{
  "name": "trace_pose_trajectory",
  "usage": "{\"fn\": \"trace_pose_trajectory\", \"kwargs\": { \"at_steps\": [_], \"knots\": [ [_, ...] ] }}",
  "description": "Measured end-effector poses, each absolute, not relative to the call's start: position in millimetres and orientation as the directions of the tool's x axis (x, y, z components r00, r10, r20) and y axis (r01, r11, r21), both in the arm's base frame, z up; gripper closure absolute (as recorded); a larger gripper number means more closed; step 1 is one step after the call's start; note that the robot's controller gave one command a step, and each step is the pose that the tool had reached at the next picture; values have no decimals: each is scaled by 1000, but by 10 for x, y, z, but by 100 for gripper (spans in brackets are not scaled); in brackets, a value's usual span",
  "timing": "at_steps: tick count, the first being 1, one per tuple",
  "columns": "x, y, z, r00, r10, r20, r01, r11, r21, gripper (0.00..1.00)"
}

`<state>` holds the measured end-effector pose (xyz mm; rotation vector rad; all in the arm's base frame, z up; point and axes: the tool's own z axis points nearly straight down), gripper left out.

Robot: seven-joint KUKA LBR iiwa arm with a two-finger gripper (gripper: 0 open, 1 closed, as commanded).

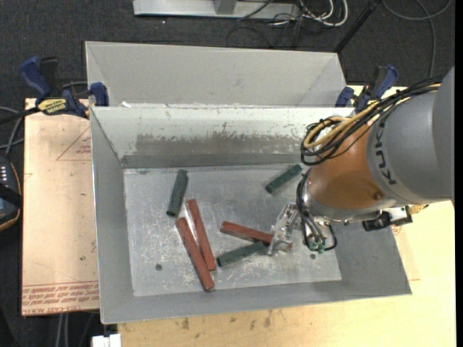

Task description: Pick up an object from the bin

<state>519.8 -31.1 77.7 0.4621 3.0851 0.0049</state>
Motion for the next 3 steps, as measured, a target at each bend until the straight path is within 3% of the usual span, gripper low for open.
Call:
{"fn": "trace_pose_trajectory", "kwargs": {
  "at_steps": [2, 3],
  "knots": [
    [5202, -310, 791, -956, 293, -19, 293, 956, 6, 100],
    [5177, -307, 864, -957, 292, -5, 292, 957, 2, 100]
  ]
}}
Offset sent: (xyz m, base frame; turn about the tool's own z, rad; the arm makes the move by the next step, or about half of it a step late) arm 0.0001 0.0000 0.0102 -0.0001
